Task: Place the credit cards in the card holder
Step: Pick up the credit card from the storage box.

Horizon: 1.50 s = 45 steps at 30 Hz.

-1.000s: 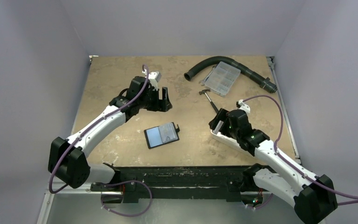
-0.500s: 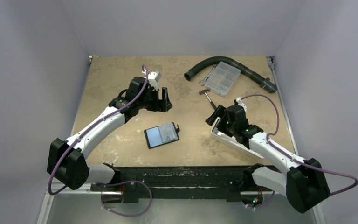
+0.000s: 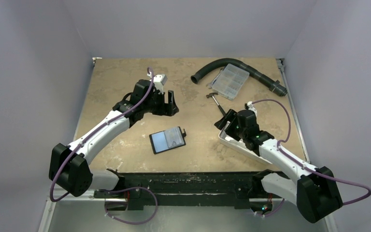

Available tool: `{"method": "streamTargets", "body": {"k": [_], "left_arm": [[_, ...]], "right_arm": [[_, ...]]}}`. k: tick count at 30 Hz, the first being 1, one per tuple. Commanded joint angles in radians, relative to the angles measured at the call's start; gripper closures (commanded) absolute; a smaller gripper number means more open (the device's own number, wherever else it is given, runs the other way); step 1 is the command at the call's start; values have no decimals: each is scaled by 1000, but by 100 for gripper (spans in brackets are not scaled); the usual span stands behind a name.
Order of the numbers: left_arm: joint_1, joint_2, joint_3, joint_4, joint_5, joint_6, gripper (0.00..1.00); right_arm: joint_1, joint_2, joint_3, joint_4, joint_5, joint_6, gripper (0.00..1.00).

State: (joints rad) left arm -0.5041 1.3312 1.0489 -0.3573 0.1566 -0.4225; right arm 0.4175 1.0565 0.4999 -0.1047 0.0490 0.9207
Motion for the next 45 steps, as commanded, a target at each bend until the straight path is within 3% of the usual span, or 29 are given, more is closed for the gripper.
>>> {"method": "streamTargets", "body": {"k": [1, 3, 9, 16, 38, 39, 42, 45], "left_arm": [[4, -16, -7, 41, 24, 23, 23], [4, -15, -8, 41, 25, 23, 23], [4, -12, -9, 43, 33, 22, 23], [4, -4, -9, 44, 42, 21, 23], [4, 4, -10, 44, 53, 21, 24], [4, 3, -10, 44, 54, 21, 24], [4, 3, -10, 44, 54, 22, 24], [4, 4, -10, 44, 58, 21, 24]], "right_arm": [[-10, -12, -4, 56, -26, 12, 25], [-15, -11, -9, 63, -35, 14, 30], [-19, 17, 9, -1, 1, 0, 16], [-29, 54, -29, 78, -36, 11, 15], [-42, 6, -29, 129, -92, 22, 47], [-43, 10, -28, 123, -87, 19, 44], [-44, 37, -19, 74, -62, 12, 21], [-45, 68, -26, 88, -73, 6, 14]]}}
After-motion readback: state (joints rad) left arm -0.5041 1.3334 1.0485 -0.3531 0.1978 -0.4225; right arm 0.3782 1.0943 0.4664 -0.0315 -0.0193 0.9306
